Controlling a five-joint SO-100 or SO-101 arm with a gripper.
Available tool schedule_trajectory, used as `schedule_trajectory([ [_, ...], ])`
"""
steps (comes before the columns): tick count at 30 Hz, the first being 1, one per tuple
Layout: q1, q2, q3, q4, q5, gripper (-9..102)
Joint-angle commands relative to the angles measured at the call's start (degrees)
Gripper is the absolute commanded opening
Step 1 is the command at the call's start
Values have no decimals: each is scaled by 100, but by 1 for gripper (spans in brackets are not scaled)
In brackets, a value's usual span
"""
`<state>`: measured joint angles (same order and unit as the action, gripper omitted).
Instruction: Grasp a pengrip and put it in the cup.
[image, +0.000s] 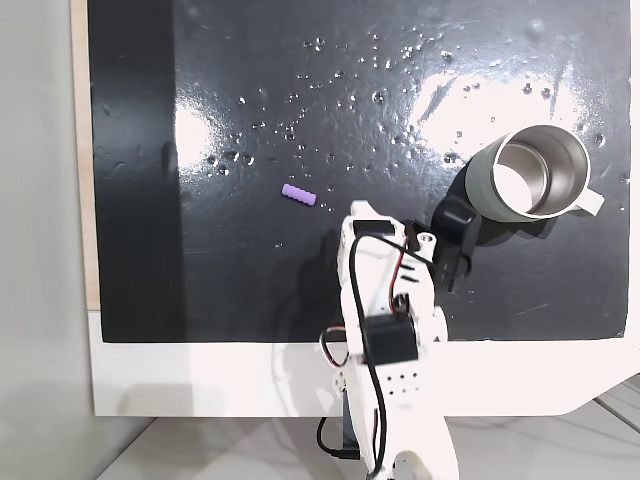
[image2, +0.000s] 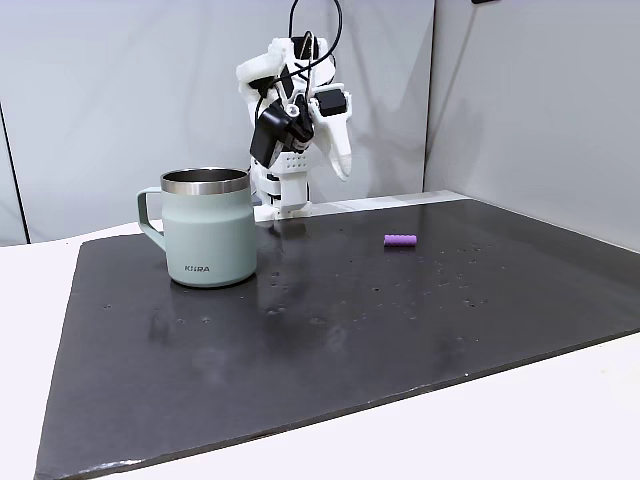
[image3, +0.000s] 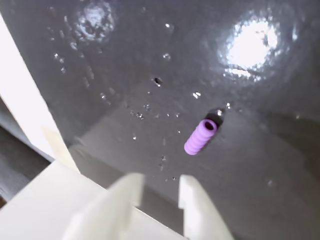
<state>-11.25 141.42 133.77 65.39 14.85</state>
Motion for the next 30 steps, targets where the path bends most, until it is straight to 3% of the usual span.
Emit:
schedule_trajectory([
  [1, -308, -668, -703, 70, 659, 15],
  [13, -1345, -2593, -1793, -202, 2338, 19],
  [23, -1600, -3744, -2057, -615, 2821, 32],
  [30, -1600, -4342, -2048, -1028, 2892, 31],
])
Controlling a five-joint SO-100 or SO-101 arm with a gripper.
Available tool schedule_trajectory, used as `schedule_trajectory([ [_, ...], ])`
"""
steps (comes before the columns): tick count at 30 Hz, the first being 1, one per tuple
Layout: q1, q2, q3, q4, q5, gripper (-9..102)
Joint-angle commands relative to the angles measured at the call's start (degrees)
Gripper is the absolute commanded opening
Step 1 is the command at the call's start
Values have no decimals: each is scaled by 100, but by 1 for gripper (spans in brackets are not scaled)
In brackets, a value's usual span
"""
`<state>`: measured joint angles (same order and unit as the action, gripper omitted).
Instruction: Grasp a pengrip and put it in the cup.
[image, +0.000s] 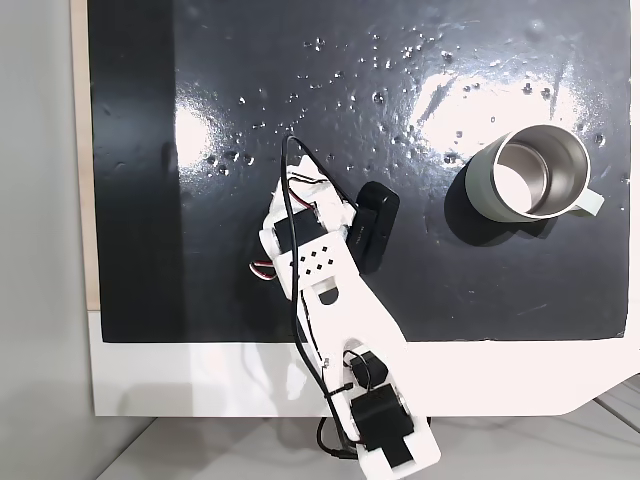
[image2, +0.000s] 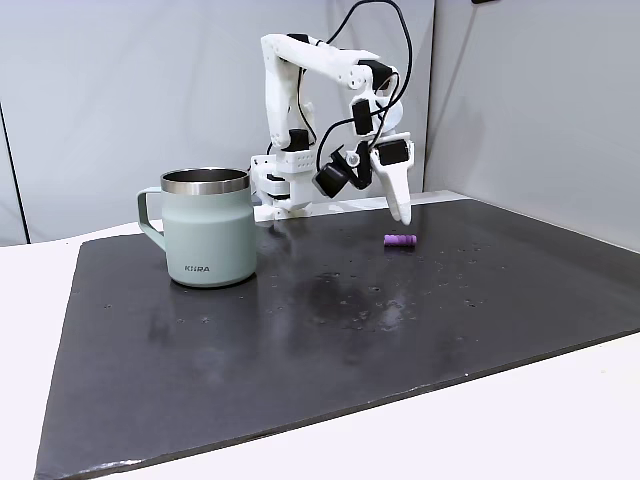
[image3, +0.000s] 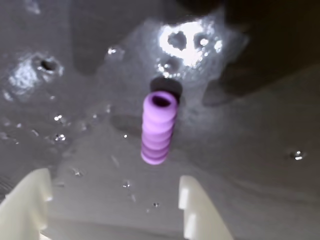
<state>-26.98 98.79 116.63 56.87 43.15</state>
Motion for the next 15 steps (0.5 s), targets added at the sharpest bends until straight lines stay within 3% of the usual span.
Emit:
schedule_trajectory([
  [1, -26, -158, -334, -229, 70, 31],
  [15, 0, -984, -334, -729, 167, 24],
])
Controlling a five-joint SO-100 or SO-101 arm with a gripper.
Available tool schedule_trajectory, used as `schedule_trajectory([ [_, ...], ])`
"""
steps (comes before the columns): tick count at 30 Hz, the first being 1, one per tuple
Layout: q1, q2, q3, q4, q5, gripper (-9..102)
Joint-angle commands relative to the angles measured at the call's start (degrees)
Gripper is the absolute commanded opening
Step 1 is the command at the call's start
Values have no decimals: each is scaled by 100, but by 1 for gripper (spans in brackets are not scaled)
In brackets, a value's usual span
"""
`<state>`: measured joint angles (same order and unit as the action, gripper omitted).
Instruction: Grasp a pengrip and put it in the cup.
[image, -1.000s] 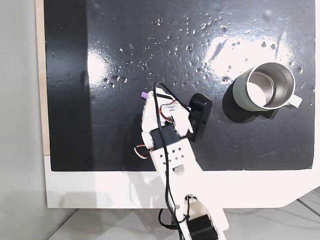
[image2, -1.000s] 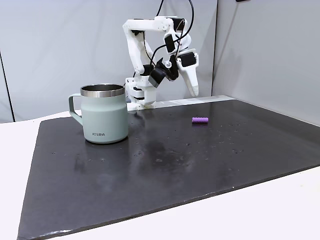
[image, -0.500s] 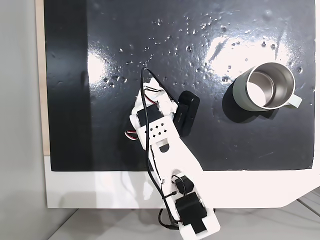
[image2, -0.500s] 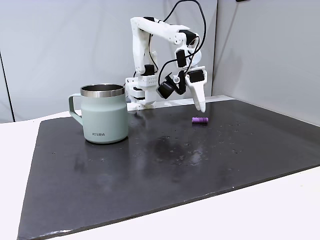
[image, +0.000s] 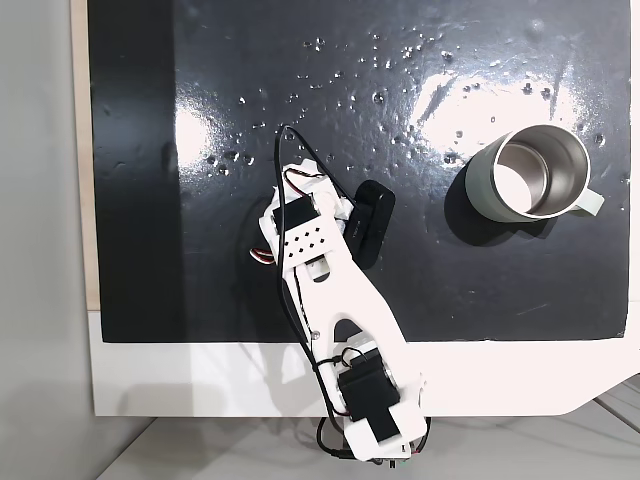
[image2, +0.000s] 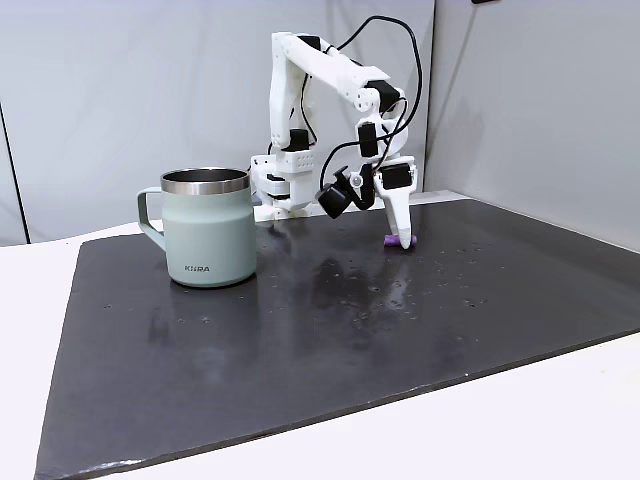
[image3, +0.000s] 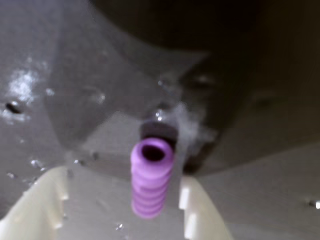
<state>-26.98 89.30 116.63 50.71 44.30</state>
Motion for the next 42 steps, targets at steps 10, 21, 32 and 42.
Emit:
schedule_trajectory([
  [10, 97, -220, -334, -343, 53, 0],
  [21, 519, 211, -853, 642, -211, 0],
  [32, 2479, 1187, -2259, 2619, -1978, 0],
  [42, 4175, 1380, -3806, 3674, -3674, 0],
])
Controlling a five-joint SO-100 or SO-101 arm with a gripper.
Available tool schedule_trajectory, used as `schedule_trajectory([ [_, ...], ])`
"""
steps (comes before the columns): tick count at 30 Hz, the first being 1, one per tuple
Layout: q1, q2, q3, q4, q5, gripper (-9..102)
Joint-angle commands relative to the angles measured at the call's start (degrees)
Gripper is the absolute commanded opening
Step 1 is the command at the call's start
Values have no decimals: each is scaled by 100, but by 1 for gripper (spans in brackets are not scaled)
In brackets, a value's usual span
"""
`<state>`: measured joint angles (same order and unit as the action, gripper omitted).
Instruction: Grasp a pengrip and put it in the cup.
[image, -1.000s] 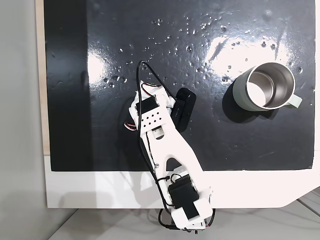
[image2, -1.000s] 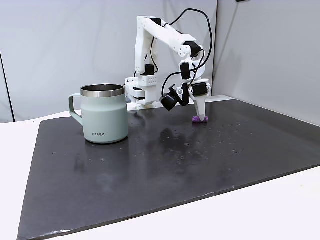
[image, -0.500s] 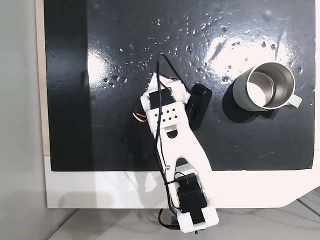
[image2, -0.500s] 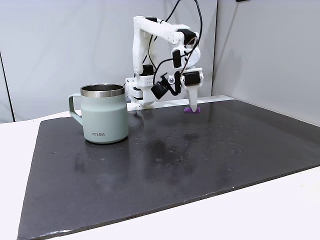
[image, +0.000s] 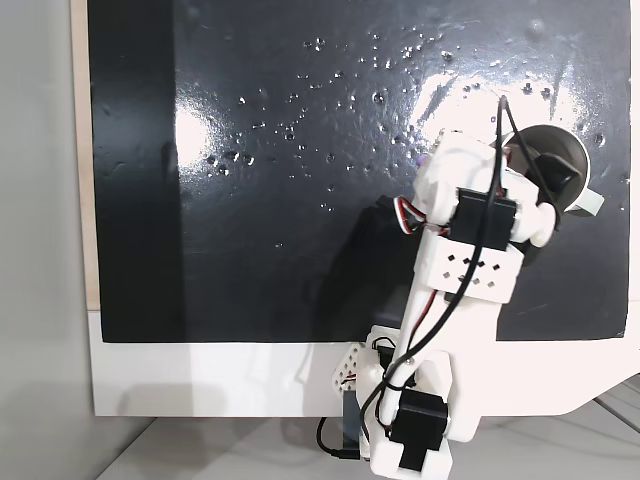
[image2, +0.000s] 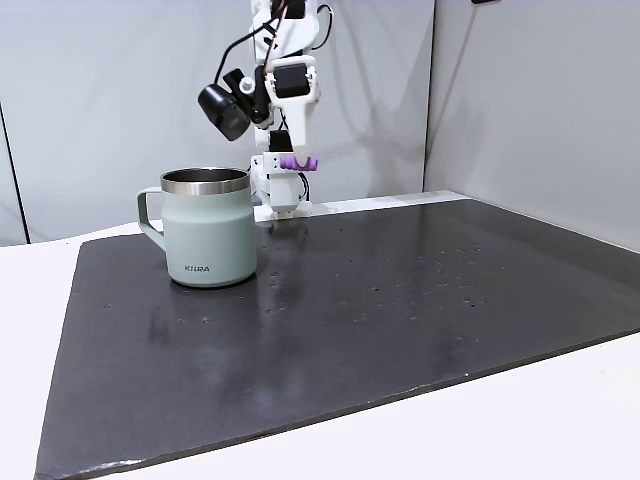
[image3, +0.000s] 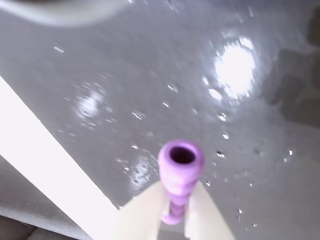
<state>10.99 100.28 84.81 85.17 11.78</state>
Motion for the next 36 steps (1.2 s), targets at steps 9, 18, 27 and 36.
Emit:
schedule_trajectory([
  [9, 1371, 483, -1107, 325, -1600, 0],
  [18, 1872, 545, -1239, -316, -1934, 0],
  [27, 1898, 606, -1187, -448, -1934, 2],
  [36, 1863, 888, -677, -483, -1881, 36],
])
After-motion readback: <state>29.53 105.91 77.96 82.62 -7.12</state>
